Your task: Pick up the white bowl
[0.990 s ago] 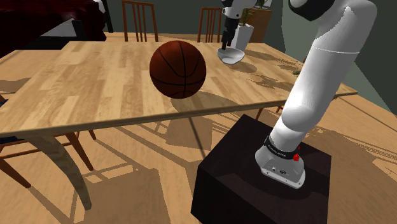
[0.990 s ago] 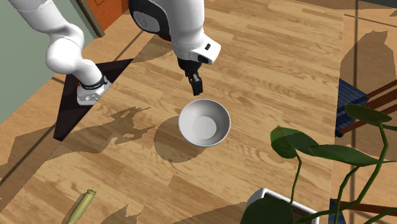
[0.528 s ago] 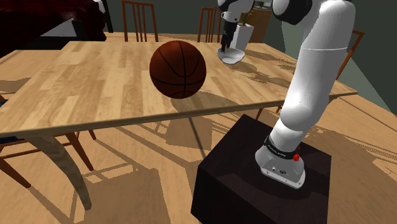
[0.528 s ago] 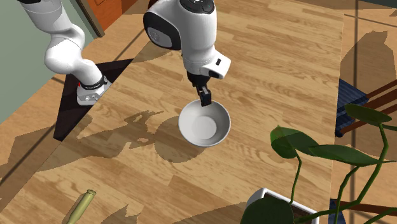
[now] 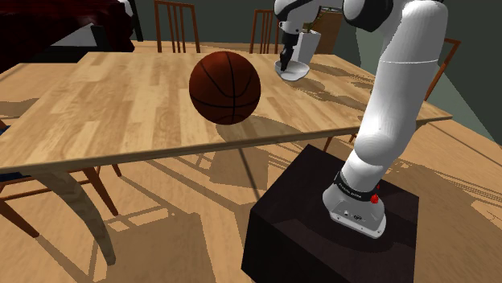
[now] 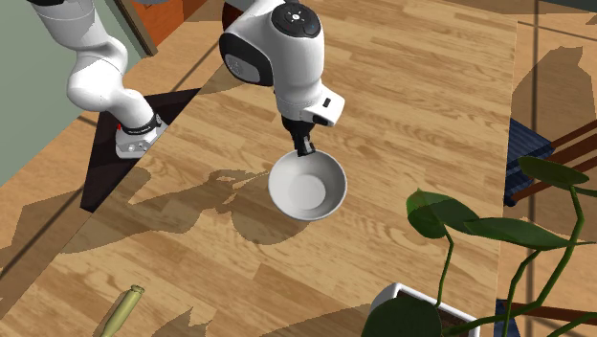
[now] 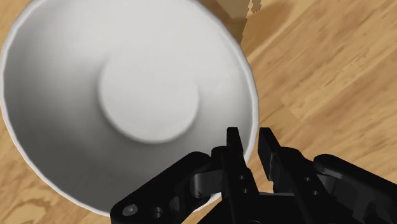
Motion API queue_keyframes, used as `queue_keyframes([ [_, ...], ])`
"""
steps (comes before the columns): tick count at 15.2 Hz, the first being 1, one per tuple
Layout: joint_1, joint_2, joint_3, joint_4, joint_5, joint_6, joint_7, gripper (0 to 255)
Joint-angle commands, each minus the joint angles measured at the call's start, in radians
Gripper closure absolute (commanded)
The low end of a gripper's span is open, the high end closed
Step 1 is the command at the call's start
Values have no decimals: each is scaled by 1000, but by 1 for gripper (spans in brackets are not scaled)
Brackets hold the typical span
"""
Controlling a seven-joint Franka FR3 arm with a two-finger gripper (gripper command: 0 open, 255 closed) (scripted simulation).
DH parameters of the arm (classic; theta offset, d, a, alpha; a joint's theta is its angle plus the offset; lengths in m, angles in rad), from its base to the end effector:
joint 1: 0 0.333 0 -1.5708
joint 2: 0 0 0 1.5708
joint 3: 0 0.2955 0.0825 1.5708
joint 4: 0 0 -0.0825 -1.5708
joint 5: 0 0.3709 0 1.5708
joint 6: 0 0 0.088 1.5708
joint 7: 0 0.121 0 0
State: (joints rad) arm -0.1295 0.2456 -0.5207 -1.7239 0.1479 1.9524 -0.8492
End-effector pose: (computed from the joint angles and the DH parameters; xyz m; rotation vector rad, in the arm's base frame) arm 0.5035 -0.3437 0.4270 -3.1313 -0.2494 -0.0378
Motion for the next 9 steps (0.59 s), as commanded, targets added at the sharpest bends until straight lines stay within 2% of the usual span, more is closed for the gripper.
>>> queue_keyframes([
  [1, 0, 0, 0, -1, 0, 1, 0, 255],
  [7, -1, 2, 0, 2, 1, -1, 0, 255],
  [9, 0, -4, -1, 23, -3, -25, 3, 255],
])
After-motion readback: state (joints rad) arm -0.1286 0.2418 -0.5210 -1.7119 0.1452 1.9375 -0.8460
